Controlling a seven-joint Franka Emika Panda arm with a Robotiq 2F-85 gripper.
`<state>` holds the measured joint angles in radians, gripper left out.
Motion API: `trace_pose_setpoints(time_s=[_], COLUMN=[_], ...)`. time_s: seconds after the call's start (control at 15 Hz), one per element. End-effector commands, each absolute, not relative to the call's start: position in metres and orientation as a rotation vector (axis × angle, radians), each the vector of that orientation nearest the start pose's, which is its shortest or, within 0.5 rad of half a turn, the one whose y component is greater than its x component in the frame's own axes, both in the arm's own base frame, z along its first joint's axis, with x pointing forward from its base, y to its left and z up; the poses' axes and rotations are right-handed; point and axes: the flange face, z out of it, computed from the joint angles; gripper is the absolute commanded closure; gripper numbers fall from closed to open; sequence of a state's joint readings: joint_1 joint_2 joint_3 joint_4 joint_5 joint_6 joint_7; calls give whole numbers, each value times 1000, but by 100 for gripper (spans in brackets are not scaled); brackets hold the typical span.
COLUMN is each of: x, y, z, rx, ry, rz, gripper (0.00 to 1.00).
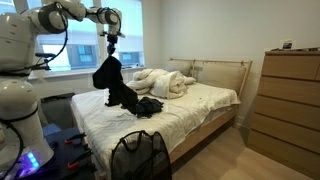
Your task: Put some of the clothes on the bed in the laundry hamper
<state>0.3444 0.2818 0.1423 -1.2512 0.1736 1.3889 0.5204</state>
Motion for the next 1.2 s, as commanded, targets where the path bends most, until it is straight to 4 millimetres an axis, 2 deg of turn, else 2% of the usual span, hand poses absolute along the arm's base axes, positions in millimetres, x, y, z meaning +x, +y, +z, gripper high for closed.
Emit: trace_pose_setpoints(time_s=[0.0,0.4,0.8,1.0,1.13], x=[501,436,346,311,296], y=[251,184,124,93,74], z=[605,616,623,627,634], rx=[-2977,-2975,-2955,-2965,-2988], ry=[158,334,591,708,776], rz=[400,366,293,149,26], gripper=[99,99,99,99,99])
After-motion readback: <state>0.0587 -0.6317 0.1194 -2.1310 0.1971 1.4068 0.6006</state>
